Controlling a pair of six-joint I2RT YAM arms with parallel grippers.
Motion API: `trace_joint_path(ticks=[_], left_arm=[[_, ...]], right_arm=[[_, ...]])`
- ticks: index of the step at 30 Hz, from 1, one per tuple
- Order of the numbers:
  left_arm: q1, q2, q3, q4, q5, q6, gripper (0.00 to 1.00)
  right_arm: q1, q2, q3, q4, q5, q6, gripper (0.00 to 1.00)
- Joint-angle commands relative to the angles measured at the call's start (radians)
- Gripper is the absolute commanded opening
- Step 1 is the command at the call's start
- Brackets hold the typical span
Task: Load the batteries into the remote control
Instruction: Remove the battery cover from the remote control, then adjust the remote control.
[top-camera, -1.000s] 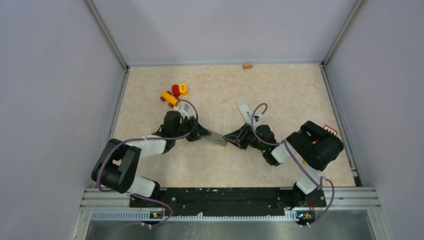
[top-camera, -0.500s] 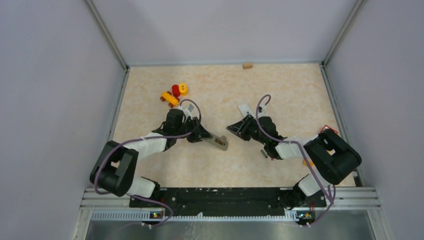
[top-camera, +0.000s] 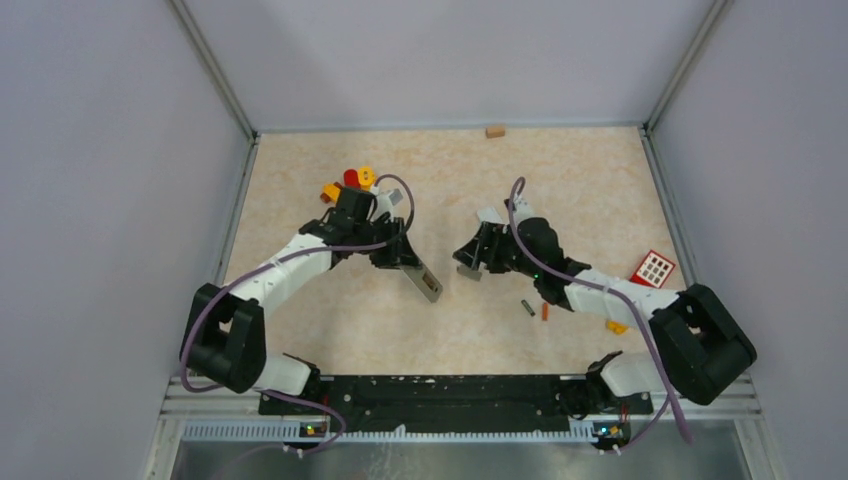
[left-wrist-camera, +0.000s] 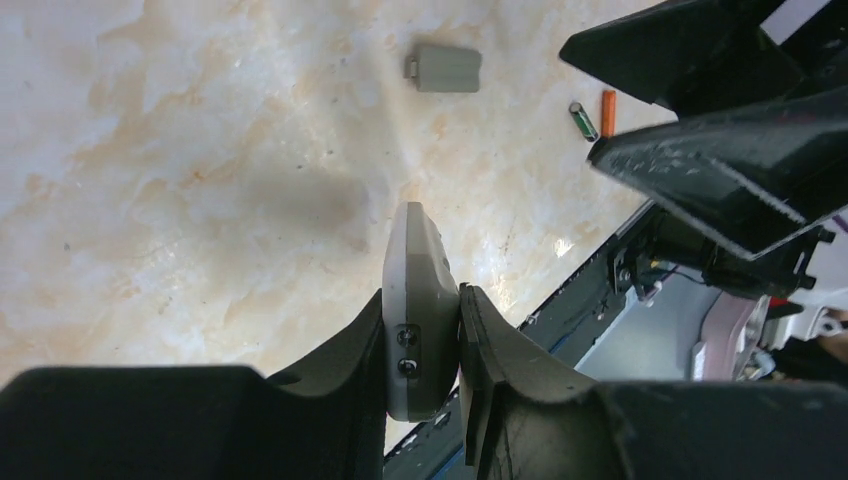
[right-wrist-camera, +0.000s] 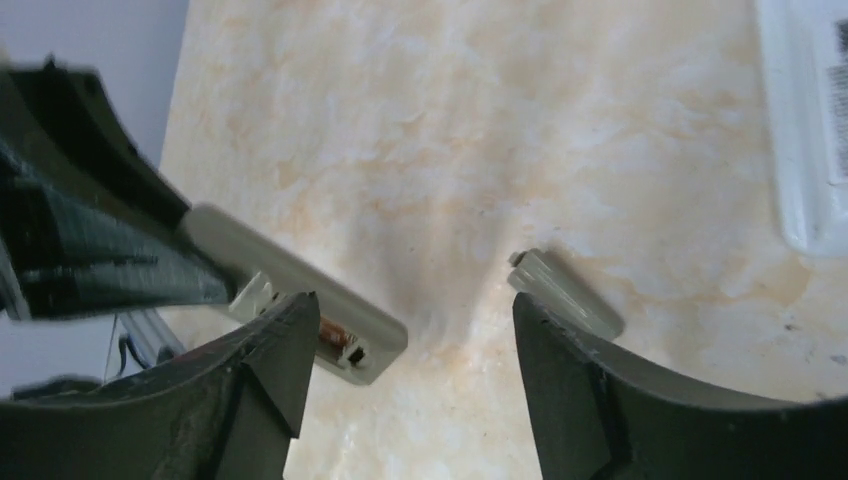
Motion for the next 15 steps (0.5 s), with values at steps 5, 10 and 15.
trace_joint_path(ticks=[5, 10, 15], left_arm=[[-0.005, -0.008, 0.192, -0.284, 0.202, 0.342, 0.0], [-0.01, -0.032, 0.291, -0.423, 0.324, 0.503, 0.0], [-0.009, -0.075, 0.336, -0.442, 0.463, 0.622, 0.0]], right_arm=[[-0.009, -0.141, 0.022, 0.047, -0.412, -0.323, 0.81], [-0.008, -0.129, 0.022, 0.137, -0.613, -0.318, 0.81], [0.014, -0.1, 0.04, 0.195, -0.74, -0.299, 0.79]])
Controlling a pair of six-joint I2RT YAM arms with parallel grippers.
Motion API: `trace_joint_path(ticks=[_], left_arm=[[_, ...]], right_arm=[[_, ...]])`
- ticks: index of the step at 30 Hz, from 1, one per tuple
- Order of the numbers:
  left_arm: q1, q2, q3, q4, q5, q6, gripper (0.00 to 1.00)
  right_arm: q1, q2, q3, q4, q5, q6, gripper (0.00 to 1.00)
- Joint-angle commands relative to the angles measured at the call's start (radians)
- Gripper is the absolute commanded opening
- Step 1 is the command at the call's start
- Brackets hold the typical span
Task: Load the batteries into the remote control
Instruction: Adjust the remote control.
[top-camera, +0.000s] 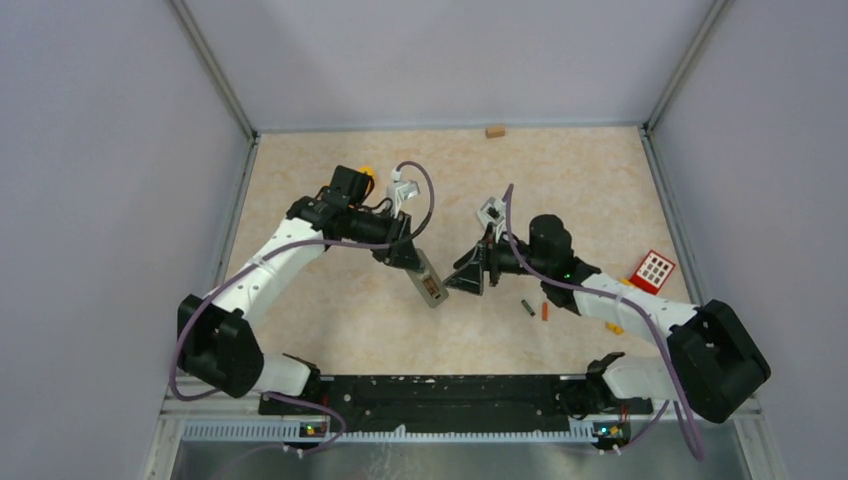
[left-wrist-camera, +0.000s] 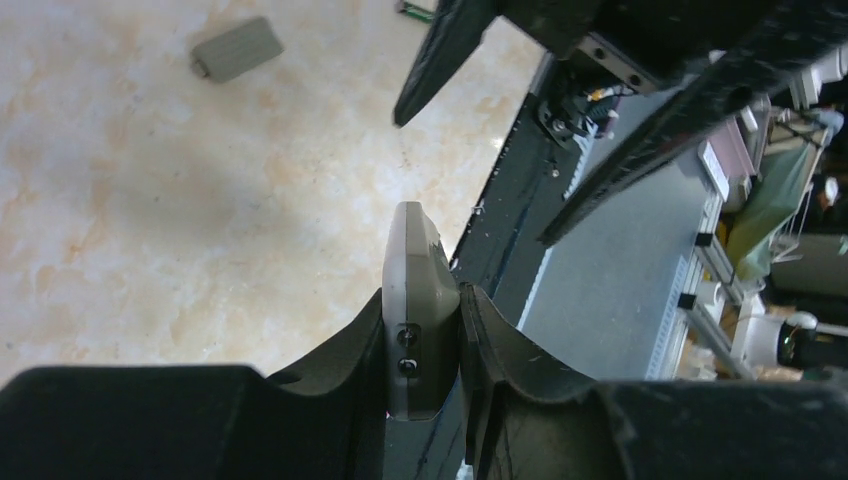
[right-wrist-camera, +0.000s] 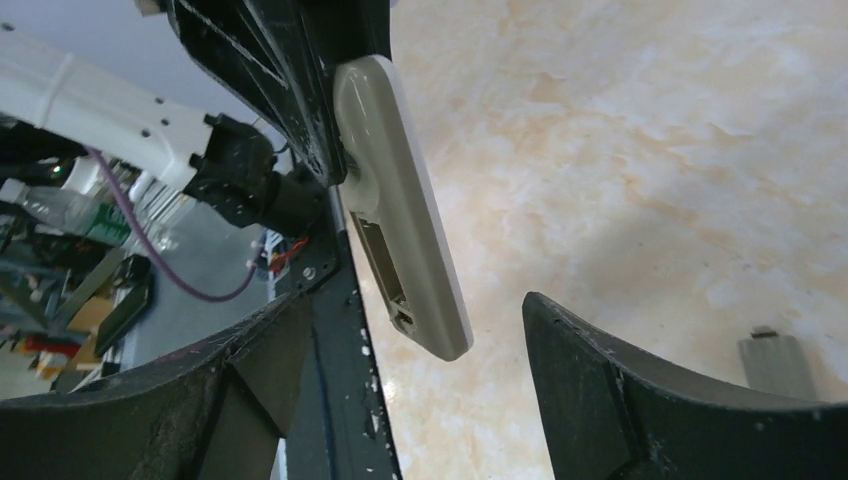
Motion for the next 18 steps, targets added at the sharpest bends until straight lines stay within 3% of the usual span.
trace_joint_path(ticks=[1, 5, 8, 12, 13, 15, 18], left_arm=[[-0.004, -0.066, 0.064, -0.049, 0.188, 0.154, 0.0], [-0.005, -0.076, 0.068, -0.014, 0.262, 0.151, 0.0], [-0.006, -0.086, 0.069, 0.037, 0.288, 0.12, 0.01], [-0.005, -0.111, 0.058, 0.1, 0.313, 0.078, 0.07], [-0.005, -0.126, 0.047, 0.145, 0.316, 0.051, 0.14], [-0.005, -0.158, 0.002, 0.314, 0.306, -0.121, 0.3], [-0.004, -0.221, -0.162, 0.792, 0.217, -0.56, 0.47]], right_arm=[[0.024, 0.02, 0.046, 0.1, -0.171, -0.033, 0.78], [0.049, 0.044, 0.065, 0.104, -0.18, -0.031, 0.72], [0.055, 0.066, 0.076, 0.154, -0.215, 0.005, 0.62], [0.065, 0.077, 0.073, 0.287, -0.248, 0.095, 0.36], [0.065, 0.077, 0.073, 0.306, -0.244, 0.117, 0.28], [0.065, 0.073, 0.073, 0.345, -0.222, 0.158, 0.15], [0.065, 0.049, 0.061, 0.392, -0.127, 0.209, 0.05]])
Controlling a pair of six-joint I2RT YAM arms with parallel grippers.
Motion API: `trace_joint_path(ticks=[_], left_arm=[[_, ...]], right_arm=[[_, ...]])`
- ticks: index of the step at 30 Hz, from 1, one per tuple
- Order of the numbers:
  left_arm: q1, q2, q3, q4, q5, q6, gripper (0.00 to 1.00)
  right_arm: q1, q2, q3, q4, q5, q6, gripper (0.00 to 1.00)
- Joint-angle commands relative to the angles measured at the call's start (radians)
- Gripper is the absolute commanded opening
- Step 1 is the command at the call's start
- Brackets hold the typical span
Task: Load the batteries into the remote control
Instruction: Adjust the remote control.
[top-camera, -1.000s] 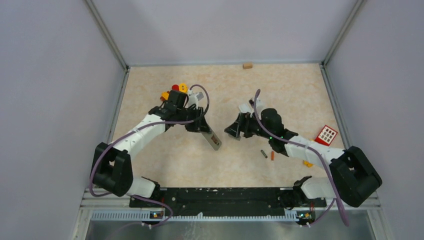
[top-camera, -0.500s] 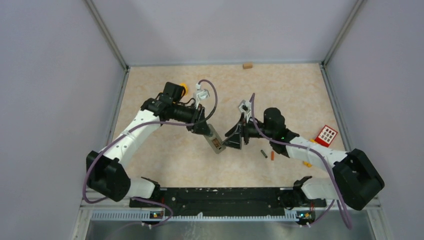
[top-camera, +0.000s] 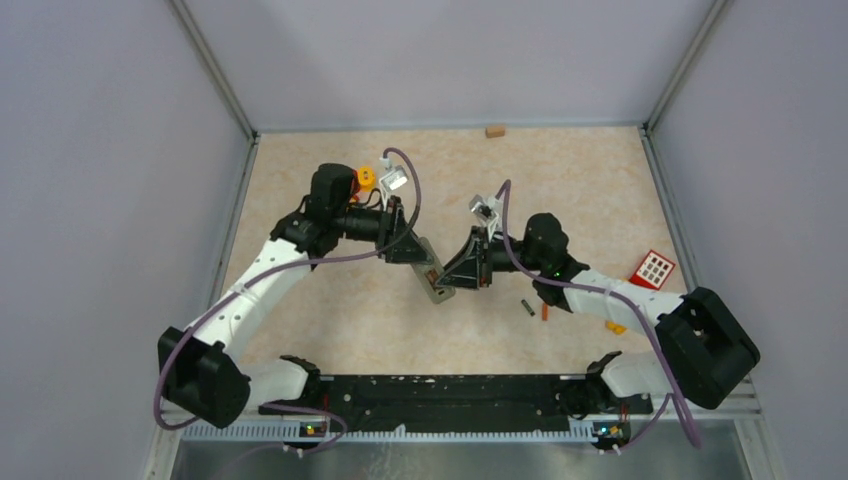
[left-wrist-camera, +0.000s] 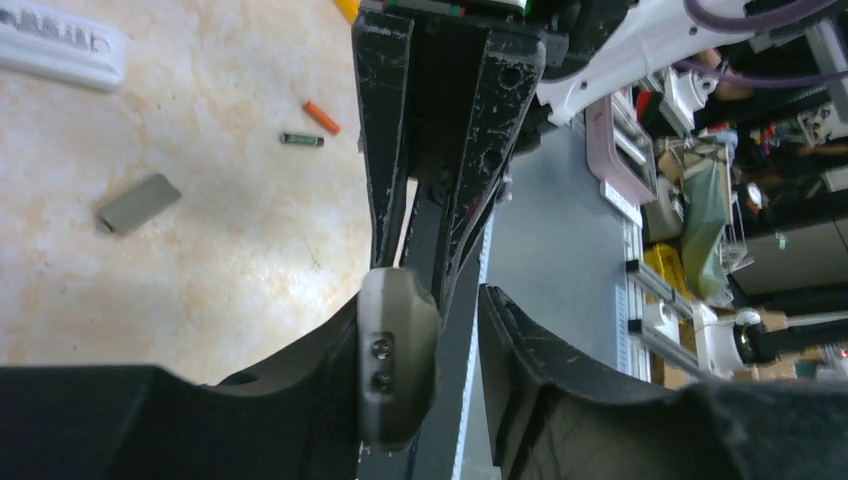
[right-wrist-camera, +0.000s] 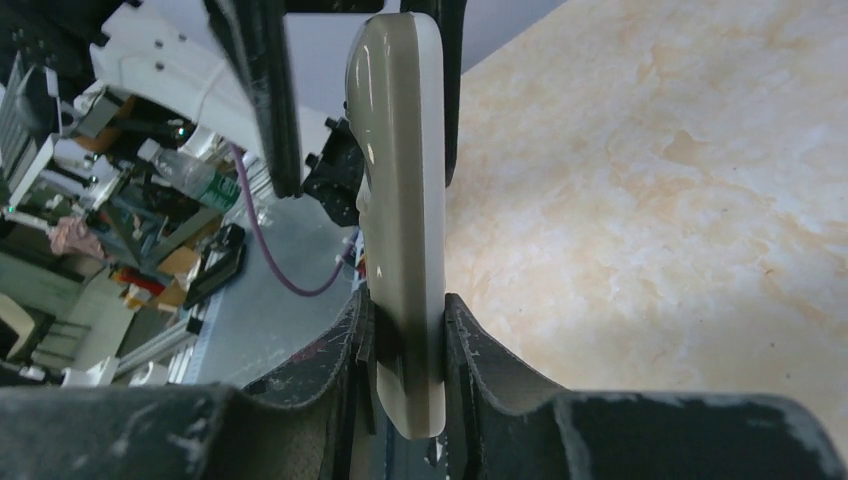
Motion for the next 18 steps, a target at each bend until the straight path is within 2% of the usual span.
trace_joint_path(ticks=[1, 3, 4, 12, 14, 17, 18], left_arm=[[-0.006, -0.112, -0.175, 0.7, -0.079, -0.563, 0.5], [-0.007, -0.137, -0.254, 0.924, -0.144, -0.709, 0.54], [-0.006, -0.144, -0.28, 0.976, -0.159, -0.744, 0.54], [-0.005, -0.169, -0.316, 0.975, -0.246, -0.756, 0.45], [-0.002, -0.173, -0.321, 0.998, -0.256, -0.776, 0.37], [-0.002, -0.164, -0.32, 1.031, -0.235, -0.797, 0.15], [-0.002, -0.159, -0.319, 1.032, -0.225, -0.797, 0.03]], right_arm=[[0.01, -0.032, 0.029, 0.154, 0.133, 0.107, 0.03], [0.008, -0.041, 0.026, 0.167, 0.187, 0.139, 0.02], [0.007, -0.041, 0.03, 0.173, 0.196, 0.15, 0.02], [-0.008, -0.025, 0.039, 0.256, 0.215, 0.255, 0.01], [-0.012, -0.02, 0.04, 0.257, 0.209, 0.266, 0.01], [-0.017, -0.015, 0.04, 0.265, 0.204, 0.284, 0.01], [-0.018, -0.013, 0.043, 0.263, 0.201, 0.288, 0.01]])
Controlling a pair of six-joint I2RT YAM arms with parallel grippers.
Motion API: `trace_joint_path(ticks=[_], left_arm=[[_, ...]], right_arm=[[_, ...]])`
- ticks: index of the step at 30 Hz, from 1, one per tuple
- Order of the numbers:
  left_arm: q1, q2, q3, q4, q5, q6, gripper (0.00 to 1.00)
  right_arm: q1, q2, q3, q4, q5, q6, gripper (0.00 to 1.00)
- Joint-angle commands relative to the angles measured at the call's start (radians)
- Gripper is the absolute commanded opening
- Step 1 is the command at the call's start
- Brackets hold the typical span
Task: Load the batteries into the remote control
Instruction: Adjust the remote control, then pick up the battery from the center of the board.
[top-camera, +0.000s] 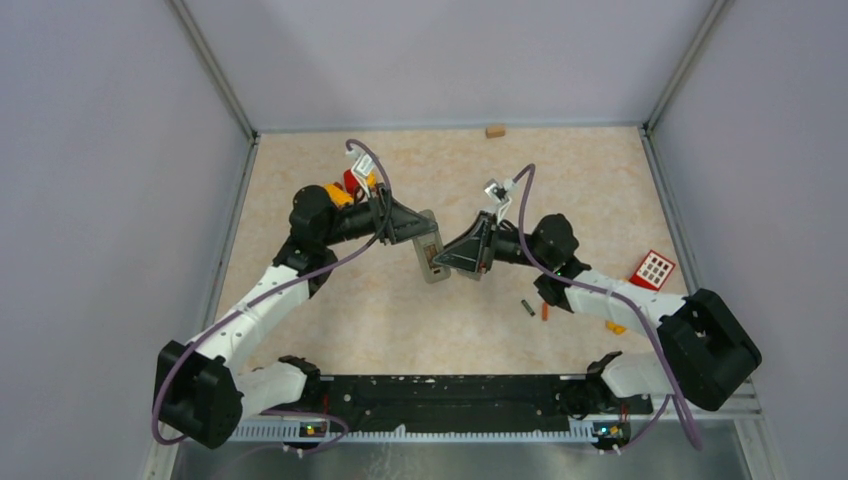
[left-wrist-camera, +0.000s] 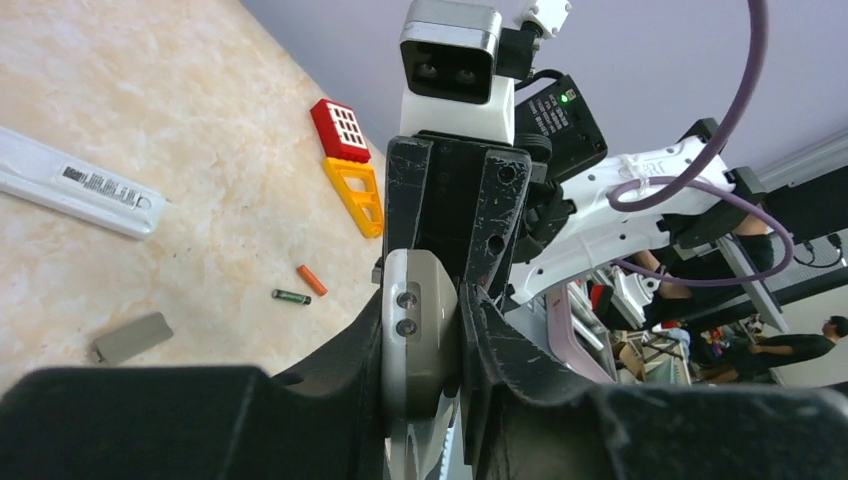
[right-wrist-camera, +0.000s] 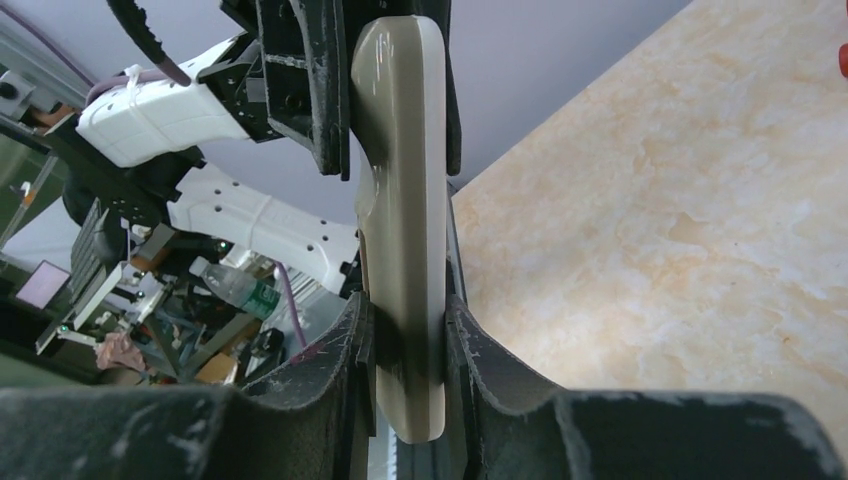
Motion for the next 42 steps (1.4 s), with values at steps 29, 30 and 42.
trace_joint_path(ticks=[29, 30, 42], left_arm=[[0.046, -0.017, 0.005, -0.349, -0.458, 0.286, 0.0], [0.047, -0.016, 0.005, -0.345, -0.447, 0.287, 0.0], [0.047, 0.004, 0.008, -0.314, -0.373, 0.289, 0.0]], right_arm=[[-0.151, -0.11, 0.116, -1.507, 1.144, -0.054, 0.42], [-0.152, -0.105, 0.102, -1.497, 1.127, -0.054, 0.42], [-0.154, -0.072, 0.016, -1.484, 1.058, -0.023, 0.32]])
